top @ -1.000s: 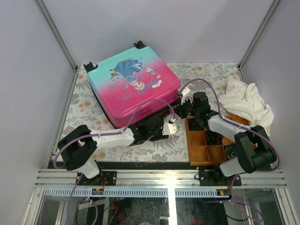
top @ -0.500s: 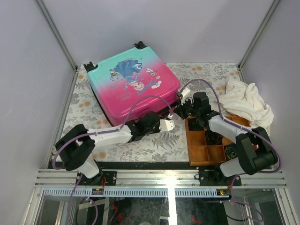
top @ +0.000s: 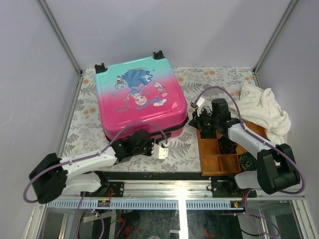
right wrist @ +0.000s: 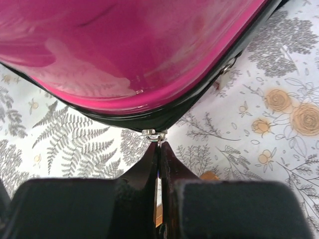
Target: Pack the luggage
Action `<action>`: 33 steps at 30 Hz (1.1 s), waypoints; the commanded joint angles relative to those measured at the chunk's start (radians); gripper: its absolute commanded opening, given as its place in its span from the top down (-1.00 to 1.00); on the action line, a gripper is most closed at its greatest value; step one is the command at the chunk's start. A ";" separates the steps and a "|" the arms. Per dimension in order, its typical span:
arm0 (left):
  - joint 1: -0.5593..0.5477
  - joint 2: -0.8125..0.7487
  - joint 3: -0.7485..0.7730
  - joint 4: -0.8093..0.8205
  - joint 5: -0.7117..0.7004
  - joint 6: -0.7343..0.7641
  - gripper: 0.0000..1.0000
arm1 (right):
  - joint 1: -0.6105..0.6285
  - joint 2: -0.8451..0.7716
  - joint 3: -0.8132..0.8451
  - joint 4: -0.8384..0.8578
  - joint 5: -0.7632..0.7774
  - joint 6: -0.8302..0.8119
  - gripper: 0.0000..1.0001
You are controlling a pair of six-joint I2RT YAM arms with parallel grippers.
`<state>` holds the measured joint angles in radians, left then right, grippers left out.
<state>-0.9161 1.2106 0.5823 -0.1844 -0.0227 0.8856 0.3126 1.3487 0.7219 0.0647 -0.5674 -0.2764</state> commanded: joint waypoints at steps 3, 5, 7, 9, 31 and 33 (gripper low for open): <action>0.022 -0.173 -0.144 -0.388 0.028 0.261 1.00 | -0.079 -0.021 0.068 -0.107 0.088 -0.116 0.99; 0.021 -0.185 -0.151 -0.401 0.049 0.287 1.00 | -0.079 0.012 0.099 -0.090 0.057 -0.117 0.99; 0.022 -0.177 -0.148 -0.414 0.066 0.307 1.00 | -0.079 0.058 0.142 -0.077 0.031 -0.113 1.00; 0.022 -0.167 -0.141 -0.421 0.083 0.326 1.00 | -0.079 0.100 0.183 -0.063 0.011 -0.110 1.00; 0.022 -0.165 -0.018 -0.451 0.149 0.230 0.73 | -0.079 0.320 0.385 0.008 -0.036 -0.004 1.00; 0.022 -0.155 0.045 -0.463 0.147 0.189 0.30 | -0.079 0.291 0.372 -0.007 -0.050 -0.012 1.00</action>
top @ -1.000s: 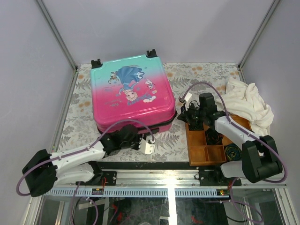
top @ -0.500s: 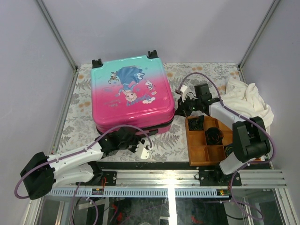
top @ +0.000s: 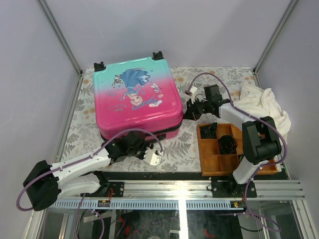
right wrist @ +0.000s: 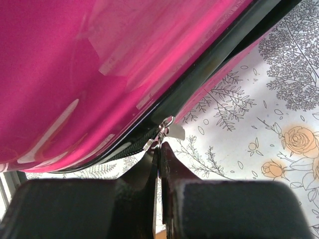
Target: Pack the luggage
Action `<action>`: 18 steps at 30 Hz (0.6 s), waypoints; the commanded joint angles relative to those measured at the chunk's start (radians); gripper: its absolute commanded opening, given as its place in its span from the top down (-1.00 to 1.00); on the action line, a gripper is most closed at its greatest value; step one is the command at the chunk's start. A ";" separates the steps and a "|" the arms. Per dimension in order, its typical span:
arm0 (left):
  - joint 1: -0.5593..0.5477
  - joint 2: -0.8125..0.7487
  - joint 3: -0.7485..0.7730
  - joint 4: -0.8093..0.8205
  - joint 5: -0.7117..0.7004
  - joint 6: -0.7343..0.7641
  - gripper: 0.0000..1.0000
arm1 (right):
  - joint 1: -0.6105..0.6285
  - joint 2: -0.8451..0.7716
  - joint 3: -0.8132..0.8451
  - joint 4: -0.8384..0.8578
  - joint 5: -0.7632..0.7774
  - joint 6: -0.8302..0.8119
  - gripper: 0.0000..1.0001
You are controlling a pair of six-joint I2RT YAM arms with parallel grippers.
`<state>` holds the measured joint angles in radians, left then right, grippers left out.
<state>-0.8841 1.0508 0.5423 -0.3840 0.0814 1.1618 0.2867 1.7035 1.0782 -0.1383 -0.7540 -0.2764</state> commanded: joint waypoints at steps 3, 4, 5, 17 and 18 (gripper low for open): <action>-0.012 0.010 0.171 -0.283 0.032 -0.117 -0.06 | -0.054 -0.084 0.004 0.170 0.111 -0.013 0.81; -0.012 0.008 0.198 -0.287 0.033 -0.130 -0.18 | -0.053 -0.090 0.001 0.166 0.105 -0.010 0.72; -0.013 0.005 0.223 -0.296 0.039 -0.137 -0.26 | -0.052 -0.094 -0.001 0.161 0.099 -0.006 0.62; -0.041 -0.073 0.535 -0.489 0.125 -0.227 -0.83 | -0.053 -0.243 -0.007 0.032 0.180 -0.023 -0.68; -0.030 -0.066 0.570 -0.486 0.108 -0.274 -0.85 | -0.053 -0.249 0.005 0.014 0.188 -0.029 -0.72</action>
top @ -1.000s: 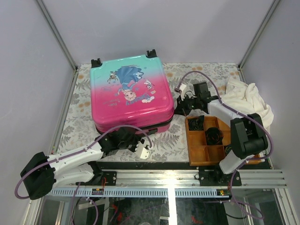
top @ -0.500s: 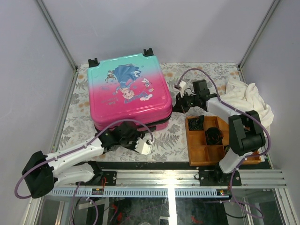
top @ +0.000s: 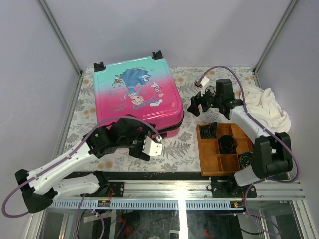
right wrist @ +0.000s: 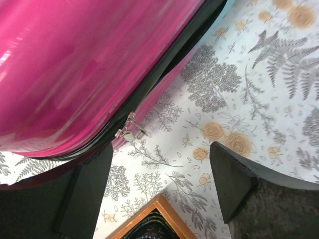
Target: Pack the luggage
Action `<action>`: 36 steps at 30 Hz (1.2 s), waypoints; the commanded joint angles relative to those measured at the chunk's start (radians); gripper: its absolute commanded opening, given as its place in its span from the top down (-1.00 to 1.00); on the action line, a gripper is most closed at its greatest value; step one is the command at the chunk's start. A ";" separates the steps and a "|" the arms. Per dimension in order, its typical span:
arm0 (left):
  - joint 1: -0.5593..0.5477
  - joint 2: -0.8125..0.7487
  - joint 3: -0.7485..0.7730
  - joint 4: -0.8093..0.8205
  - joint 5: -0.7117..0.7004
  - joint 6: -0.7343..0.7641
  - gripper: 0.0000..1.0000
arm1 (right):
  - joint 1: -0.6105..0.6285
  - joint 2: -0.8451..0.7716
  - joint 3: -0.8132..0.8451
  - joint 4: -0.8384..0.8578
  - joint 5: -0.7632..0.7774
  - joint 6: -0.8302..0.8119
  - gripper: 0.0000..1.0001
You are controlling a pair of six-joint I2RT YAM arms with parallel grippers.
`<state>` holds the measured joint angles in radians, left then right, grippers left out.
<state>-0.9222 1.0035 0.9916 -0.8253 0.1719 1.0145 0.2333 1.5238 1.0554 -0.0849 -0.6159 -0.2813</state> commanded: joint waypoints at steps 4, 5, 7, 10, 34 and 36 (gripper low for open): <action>0.187 0.031 0.276 -0.090 0.113 -0.252 -0.89 | -0.003 -0.065 0.105 -0.126 0.090 -0.019 -0.87; 0.242 0.040 0.305 -0.083 0.131 -0.295 -0.91 | -0.003 -0.058 0.129 -0.142 0.098 -0.015 -0.91; 0.347 0.056 0.359 -0.062 0.156 -0.386 -0.99 | -0.006 -0.040 0.178 -0.178 0.112 -0.008 -0.97; 0.514 0.075 0.422 -0.020 0.155 -0.527 -1.00 | -0.006 0.008 0.260 -0.208 0.135 0.015 -0.99; 1.246 0.504 0.359 0.207 0.851 -0.938 -0.85 | -0.003 0.248 0.359 -0.228 0.189 0.121 -0.99; 1.162 0.517 0.339 0.265 0.832 -0.975 -0.80 | -0.003 0.230 0.340 -0.231 0.196 0.112 -0.99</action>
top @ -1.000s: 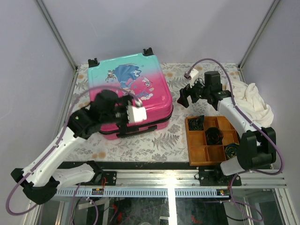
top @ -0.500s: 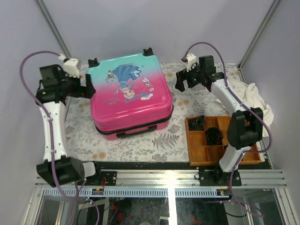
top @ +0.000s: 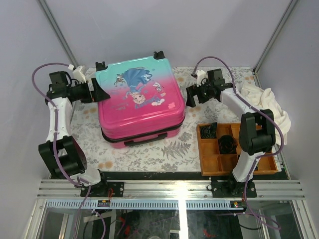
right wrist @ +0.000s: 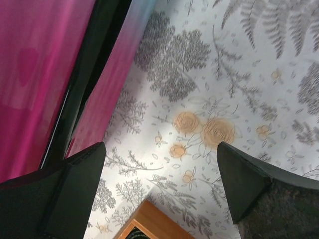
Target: Pack the luggage
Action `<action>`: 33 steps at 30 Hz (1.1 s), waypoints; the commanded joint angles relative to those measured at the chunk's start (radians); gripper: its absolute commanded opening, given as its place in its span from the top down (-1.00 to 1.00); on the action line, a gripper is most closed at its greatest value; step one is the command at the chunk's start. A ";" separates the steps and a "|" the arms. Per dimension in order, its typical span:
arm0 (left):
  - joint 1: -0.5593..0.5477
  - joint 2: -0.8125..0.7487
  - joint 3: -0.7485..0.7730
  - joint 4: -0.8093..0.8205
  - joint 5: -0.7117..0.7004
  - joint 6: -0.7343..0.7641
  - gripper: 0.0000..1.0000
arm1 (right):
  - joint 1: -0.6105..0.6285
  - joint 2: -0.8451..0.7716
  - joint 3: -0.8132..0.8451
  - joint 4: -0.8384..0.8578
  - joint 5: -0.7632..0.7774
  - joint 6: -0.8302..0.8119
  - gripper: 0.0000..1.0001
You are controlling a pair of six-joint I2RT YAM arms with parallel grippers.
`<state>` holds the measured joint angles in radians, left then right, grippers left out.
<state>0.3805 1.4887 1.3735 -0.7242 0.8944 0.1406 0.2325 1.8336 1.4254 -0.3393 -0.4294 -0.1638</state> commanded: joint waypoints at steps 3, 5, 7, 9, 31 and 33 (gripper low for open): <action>-0.280 0.056 -0.023 0.217 0.050 -0.124 -0.77 | -0.002 -0.111 -0.056 0.017 0.021 -0.023 -1.00; -0.353 0.083 0.010 0.239 0.001 -0.143 -0.77 | -0.002 -0.134 -0.085 0.020 0.024 -0.030 -1.00; -0.381 0.112 0.028 0.288 -0.004 -0.186 -0.75 | -0.002 -0.150 -0.102 0.021 0.036 -0.035 -1.00; -0.392 0.133 0.044 0.312 -0.022 -0.203 -0.74 | -0.003 -0.165 -0.117 0.016 0.045 -0.039 -1.00; -0.259 0.083 0.548 -0.336 -0.507 0.074 -1.00 | -0.046 -0.460 0.097 -0.432 0.043 -0.127 -0.99; -0.260 0.046 0.544 -0.361 -0.546 0.074 -1.00 | -0.046 -0.479 0.137 -0.472 0.034 -0.096 -0.99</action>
<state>0.1249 1.5948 1.8832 -0.9199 0.4797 0.1596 0.1894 1.4204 1.4586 -0.6922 -0.3519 -0.2832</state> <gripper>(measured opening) 0.997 0.994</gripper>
